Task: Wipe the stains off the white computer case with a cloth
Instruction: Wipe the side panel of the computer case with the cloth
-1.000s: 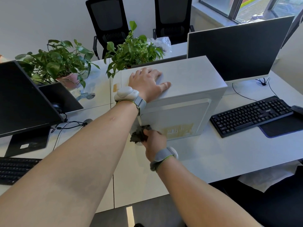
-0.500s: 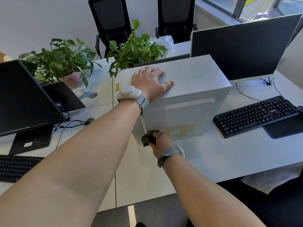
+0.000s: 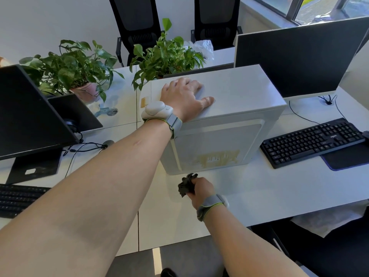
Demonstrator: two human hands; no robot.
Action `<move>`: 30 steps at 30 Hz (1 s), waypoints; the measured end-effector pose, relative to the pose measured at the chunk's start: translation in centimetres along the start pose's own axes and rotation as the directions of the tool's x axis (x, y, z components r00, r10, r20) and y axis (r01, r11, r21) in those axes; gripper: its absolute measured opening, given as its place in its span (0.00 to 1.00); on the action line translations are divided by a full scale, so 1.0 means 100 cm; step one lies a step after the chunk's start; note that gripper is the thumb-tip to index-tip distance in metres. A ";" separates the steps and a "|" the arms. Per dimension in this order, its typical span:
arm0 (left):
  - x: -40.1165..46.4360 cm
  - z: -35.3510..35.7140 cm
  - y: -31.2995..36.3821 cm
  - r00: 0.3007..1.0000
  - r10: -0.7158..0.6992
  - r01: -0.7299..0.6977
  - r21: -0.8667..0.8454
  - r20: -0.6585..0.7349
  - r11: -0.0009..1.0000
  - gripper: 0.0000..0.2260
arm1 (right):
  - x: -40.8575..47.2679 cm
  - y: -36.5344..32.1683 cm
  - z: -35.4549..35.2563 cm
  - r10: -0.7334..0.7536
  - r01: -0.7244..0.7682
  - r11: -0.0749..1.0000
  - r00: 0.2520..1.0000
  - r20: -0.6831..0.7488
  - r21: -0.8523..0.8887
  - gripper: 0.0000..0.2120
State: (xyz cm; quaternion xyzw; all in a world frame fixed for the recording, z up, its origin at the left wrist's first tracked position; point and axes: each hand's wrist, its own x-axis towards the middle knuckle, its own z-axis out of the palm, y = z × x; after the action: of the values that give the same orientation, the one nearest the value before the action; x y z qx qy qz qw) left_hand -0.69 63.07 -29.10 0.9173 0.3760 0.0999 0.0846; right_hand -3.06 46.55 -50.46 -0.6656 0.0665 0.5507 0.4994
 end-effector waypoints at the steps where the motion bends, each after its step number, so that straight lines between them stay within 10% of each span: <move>1: 0.001 0.001 0.000 1.000 -0.002 0.002 -0.004 0.002 1.000 0.31 | 0.006 0.000 -0.001 -0.072 0.068 0.949 0.997 -0.003 -0.307 0.21; 4: 0.000 0.002 0.001 1.000 0.000 0.000 0.004 -0.003 1.000 0.30 | 0.014 0.002 0.005 -0.194 0.172 0.734 0.980 0.040 -0.658 0.22; 8: 0.001 0.001 -0.001 1.000 -0.003 0.003 -0.003 -0.006 1.000 0.30 | 0.021 -0.015 0.017 -0.244 0.228 0.729 0.967 0.067 -0.645 0.23; 11: -0.002 0.002 0.000 1.000 -0.007 0.007 0.002 -0.001 1.000 0.30 | 0.009 -0.015 0.029 -0.058 0.041 0.993 0.987 0.151 0.109 0.33; 13: -0.002 0.001 0.001 1.000 0.000 0.000 0.010 -0.004 1.000 0.30 | 0.009 -0.014 0.031 0.021 -0.118 0.869 0.979 0.203 0.481 0.40; 17: -0.001 -0.001 0.004 1.000 0.009 -0.009 0.008 0.003 1.000 0.30 | -0.018 -0.041 0.031 -0.062 -0.115 0.774 0.965 0.256 0.623 0.16; 23: -0.003 -0.001 0.000 1.000 -0.002 0.001 0.013 0.020 1.000 0.31 | -0.074 -0.061 0.019 -0.220 -0.089 0.696 0.918 0.330 0.712 0.17; 30: -0.001 0.000 0.002 1.000 0.003 -0.003 0.005 0.004 1.000 0.31 | -0.027 -0.005 -0.016 0.120 -0.171 0.808 0.985 0.127 0.565 0.17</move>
State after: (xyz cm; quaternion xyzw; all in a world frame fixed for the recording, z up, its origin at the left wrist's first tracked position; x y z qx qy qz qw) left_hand -0.63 62.91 -29.03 0.9183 0.3747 0.0972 0.0829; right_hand -2.69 44.36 -48.14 -0.4534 0.2584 0.5695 0.6351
